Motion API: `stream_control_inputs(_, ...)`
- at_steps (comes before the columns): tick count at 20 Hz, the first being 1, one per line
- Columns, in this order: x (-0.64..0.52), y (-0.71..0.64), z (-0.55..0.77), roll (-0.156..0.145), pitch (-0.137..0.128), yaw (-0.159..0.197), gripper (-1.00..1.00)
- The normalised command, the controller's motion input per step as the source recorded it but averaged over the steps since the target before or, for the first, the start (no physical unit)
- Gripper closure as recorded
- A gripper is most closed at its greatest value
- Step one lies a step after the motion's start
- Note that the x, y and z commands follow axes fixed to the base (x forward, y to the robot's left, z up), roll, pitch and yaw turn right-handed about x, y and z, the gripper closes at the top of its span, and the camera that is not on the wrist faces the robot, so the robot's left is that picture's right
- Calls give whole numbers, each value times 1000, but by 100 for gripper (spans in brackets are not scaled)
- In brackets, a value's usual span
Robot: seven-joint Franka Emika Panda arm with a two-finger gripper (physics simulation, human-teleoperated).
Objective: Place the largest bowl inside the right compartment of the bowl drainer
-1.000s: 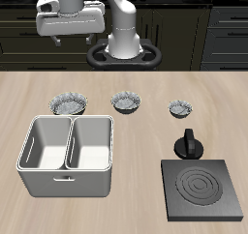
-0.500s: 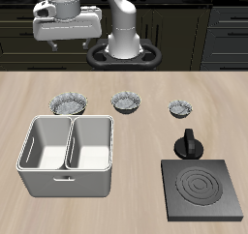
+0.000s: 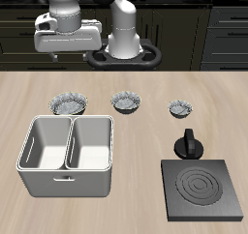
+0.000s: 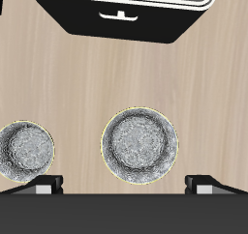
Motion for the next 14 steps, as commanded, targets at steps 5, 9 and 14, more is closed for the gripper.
stream_control_inputs(5, -49, -63, -495, -12, -4, -11, -100)
stream_control_inputs(9, -2, -13, -371, 16, 32, -29, -100)
stream_control_inputs(14, 22, 44, -489, 5, 41, -30, -100)
